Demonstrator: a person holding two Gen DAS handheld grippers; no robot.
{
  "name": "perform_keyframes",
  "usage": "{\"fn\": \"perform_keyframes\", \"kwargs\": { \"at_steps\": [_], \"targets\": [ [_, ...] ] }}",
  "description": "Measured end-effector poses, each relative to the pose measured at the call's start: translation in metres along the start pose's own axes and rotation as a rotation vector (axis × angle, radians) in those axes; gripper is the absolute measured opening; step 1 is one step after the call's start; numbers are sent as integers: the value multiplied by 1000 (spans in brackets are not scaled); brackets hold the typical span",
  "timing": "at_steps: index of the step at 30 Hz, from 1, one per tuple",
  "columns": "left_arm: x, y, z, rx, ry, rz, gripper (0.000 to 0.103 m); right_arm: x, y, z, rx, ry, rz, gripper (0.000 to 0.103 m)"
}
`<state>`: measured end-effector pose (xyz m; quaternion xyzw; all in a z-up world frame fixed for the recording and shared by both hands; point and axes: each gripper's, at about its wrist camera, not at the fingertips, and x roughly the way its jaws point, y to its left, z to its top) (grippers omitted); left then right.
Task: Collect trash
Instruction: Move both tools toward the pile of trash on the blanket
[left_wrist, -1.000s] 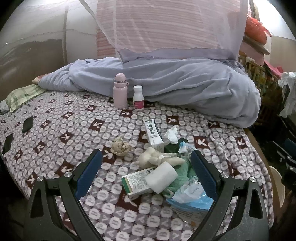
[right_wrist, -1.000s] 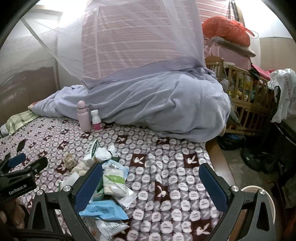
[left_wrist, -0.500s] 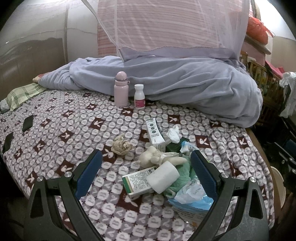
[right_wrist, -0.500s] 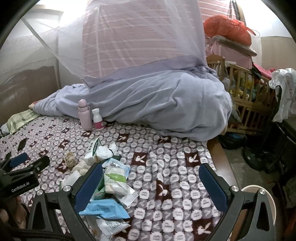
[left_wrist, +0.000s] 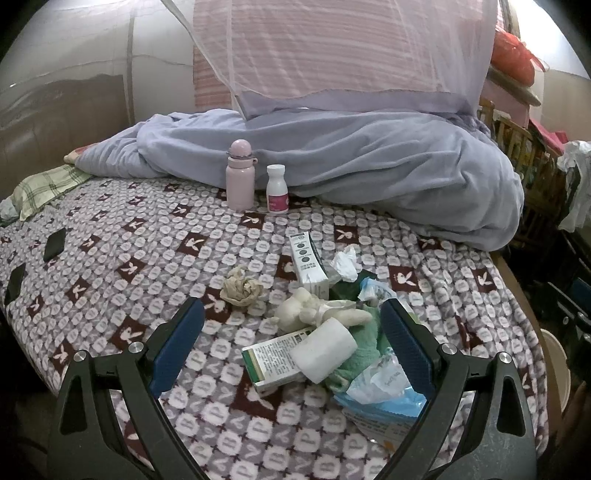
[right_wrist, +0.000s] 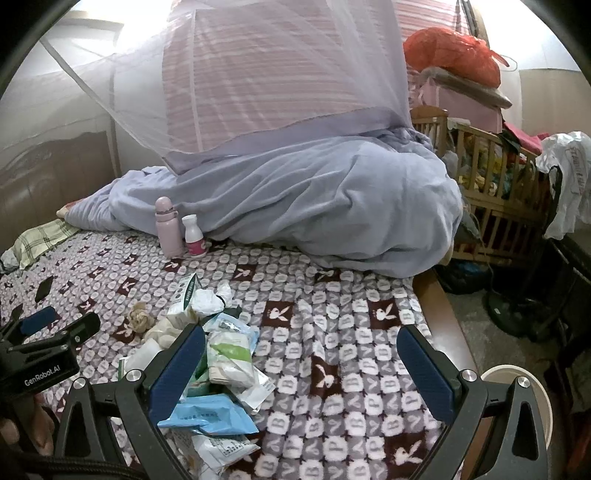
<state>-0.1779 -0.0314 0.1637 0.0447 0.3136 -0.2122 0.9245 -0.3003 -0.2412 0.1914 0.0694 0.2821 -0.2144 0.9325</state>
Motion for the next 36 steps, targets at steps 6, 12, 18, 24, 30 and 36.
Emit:
{"fn": "perform_keyframes", "kwargs": {
  "at_steps": [6,12,18,24,30,36],
  "targets": [
    [0,0,0,-2,1,-2,96,1,-1,-1,0,3,0,103],
    [1,0,-3,-4,6,-11,96,2,-3,-3,-3,8,-1,103],
    [2,3,-3,-2,11,-7,96,4,-1,-7,-13,20,-2,103],
    [7,8,-4,1,26,-5,96,9,-2,-6,-1,34,2,103],
    [10,11,-5,5,30,3,96,14,-3,-8,1,45,3,103],
    [14,23,-9,30,50,28,96,24,-12,-15,24,87,36,103]
  ]
}}
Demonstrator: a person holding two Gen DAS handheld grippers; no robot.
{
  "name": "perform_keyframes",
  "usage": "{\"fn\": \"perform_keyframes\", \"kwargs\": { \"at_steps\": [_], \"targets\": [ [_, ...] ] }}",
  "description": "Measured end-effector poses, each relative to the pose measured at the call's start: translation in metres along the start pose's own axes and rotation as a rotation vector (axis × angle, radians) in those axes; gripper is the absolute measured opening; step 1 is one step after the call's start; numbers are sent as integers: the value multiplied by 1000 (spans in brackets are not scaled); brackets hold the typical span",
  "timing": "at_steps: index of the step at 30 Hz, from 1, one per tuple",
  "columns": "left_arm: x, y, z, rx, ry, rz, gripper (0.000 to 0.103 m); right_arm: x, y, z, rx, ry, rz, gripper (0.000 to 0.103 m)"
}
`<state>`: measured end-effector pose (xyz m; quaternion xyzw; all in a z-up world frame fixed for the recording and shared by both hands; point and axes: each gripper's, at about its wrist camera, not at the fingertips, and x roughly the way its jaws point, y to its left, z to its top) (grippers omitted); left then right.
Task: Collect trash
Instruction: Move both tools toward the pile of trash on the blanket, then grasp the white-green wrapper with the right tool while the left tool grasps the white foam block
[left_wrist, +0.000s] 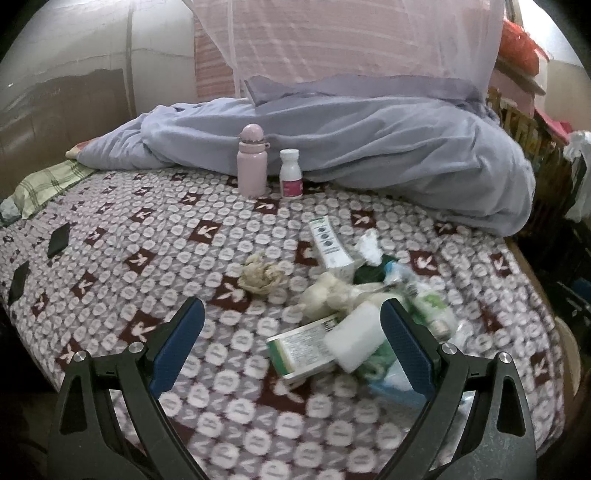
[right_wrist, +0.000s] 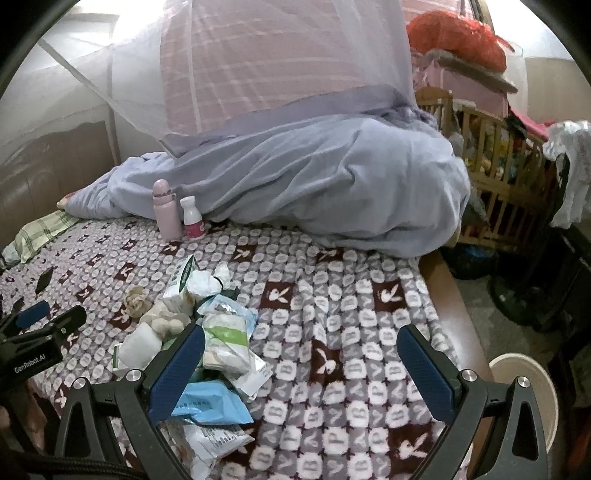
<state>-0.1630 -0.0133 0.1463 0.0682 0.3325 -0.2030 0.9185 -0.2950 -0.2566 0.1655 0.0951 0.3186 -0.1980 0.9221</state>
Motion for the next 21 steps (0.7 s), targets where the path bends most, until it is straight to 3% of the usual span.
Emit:
{"fn": "perform_keyframes", "kwargs": {
  "at_steps": [5,12,21],
  "targets": [
    [8,16,-12,46,37,20,96,17,-10,-15,1,88,5,103],
    [23,26,-26,78,108,-35,96,36,-1,-30,-42,181,117,102],
    [45,1,-17,115,163,-180,95,71,22,-17,-73,237,200,89]
  ]
}}
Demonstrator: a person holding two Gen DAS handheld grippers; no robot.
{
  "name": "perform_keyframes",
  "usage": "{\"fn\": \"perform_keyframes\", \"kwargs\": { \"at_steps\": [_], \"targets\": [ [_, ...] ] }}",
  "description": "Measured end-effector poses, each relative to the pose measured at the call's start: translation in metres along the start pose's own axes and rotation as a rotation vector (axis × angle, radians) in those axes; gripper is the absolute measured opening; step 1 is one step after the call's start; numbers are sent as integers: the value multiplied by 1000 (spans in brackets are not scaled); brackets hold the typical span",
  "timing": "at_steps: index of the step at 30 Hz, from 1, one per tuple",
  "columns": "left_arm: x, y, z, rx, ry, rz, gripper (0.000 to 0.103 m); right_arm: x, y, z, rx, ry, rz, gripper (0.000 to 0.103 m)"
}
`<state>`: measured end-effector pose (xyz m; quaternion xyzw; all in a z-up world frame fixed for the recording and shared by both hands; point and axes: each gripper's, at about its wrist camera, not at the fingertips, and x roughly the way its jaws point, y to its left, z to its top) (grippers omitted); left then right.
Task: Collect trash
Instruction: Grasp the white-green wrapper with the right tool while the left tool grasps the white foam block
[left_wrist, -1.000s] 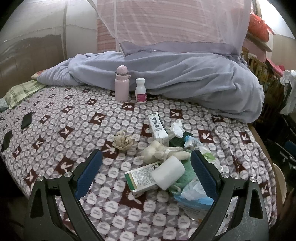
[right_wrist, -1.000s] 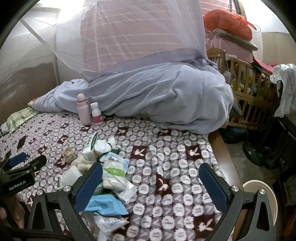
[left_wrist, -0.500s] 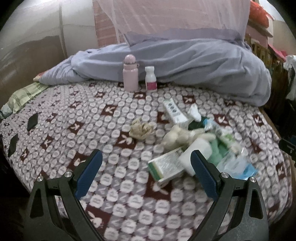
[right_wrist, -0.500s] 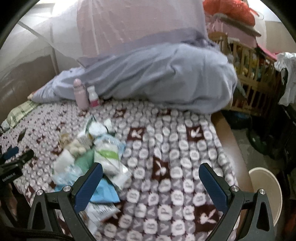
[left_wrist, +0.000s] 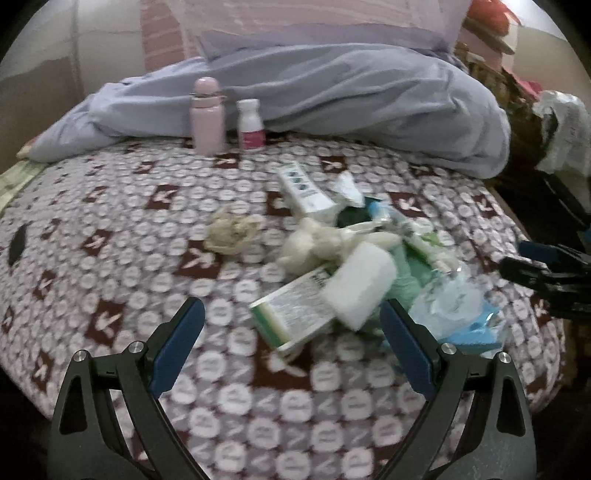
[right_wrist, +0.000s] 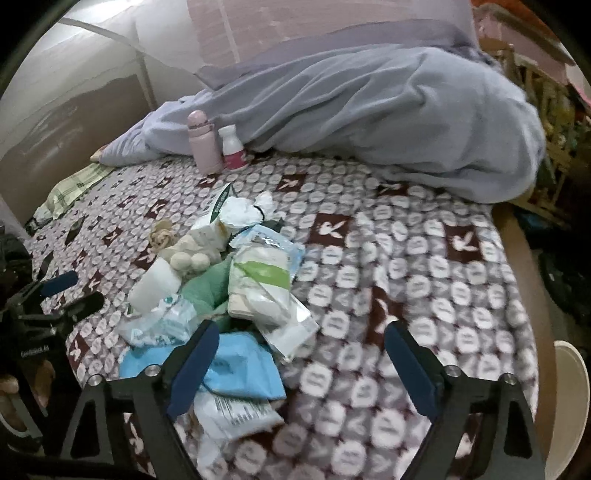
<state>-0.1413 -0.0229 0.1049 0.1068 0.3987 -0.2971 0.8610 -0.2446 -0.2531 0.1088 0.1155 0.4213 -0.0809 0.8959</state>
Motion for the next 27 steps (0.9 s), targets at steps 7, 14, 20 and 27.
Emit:
{"fn": "perform_keyframes", "kwargs": {
  "at_steps": [7,14,20,27],
  "targets": [
    [35,-17,15,75,87,-82,79,38,5,21,1,71,77,89],
    [54,-17,17,44,171,-170,36,95,7,33,50,189,173,79],
    [33,-15,26,52,137,-160,28,87,-1,33,93,159,199,42],
    [-3,-32,48,56,77,-207,28,34,-22,35,102,64,189,42]
  ]
}}
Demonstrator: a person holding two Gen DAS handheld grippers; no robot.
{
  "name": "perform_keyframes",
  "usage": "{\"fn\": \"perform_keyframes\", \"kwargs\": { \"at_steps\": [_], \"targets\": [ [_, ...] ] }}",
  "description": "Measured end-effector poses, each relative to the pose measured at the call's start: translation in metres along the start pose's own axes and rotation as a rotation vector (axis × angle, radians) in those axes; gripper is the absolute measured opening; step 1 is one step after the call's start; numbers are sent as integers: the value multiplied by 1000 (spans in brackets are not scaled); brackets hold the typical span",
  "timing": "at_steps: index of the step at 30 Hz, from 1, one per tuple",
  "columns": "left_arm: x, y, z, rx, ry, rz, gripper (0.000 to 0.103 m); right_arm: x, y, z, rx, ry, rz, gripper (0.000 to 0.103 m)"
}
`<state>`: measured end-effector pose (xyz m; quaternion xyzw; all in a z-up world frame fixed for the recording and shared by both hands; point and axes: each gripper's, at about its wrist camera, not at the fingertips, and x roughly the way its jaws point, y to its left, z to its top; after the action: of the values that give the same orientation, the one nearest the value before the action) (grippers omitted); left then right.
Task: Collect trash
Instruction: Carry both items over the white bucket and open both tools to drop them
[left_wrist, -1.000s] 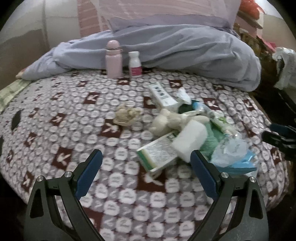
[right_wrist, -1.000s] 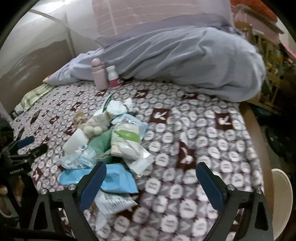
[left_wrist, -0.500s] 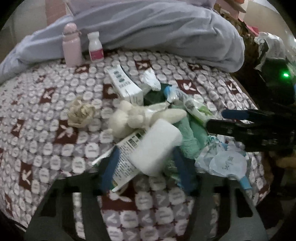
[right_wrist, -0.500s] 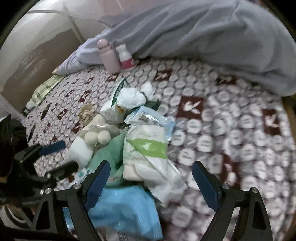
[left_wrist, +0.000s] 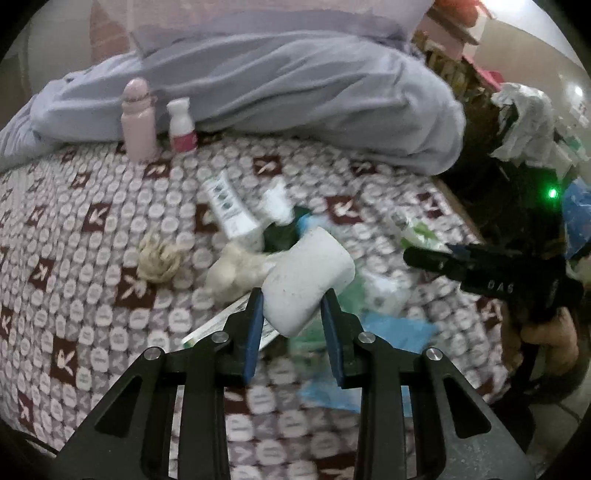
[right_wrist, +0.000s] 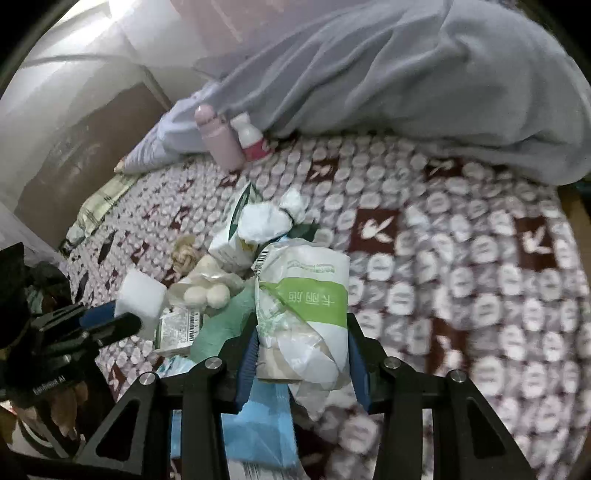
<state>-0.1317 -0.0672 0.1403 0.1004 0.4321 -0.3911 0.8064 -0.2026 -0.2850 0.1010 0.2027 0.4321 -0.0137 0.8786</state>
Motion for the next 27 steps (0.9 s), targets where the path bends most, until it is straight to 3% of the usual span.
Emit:
{"fn": "perform_keyframes", "kwargs": {
  "at_steps": [11,27],
  "targets": [
    [11,-111,13,111,9,-56,28,-79,-56,-47,26,-59,-138,42],
    [78,-295,10,277,132,-184,28,-181,-199,-125,228,-72,-415,42]
  ]
}}
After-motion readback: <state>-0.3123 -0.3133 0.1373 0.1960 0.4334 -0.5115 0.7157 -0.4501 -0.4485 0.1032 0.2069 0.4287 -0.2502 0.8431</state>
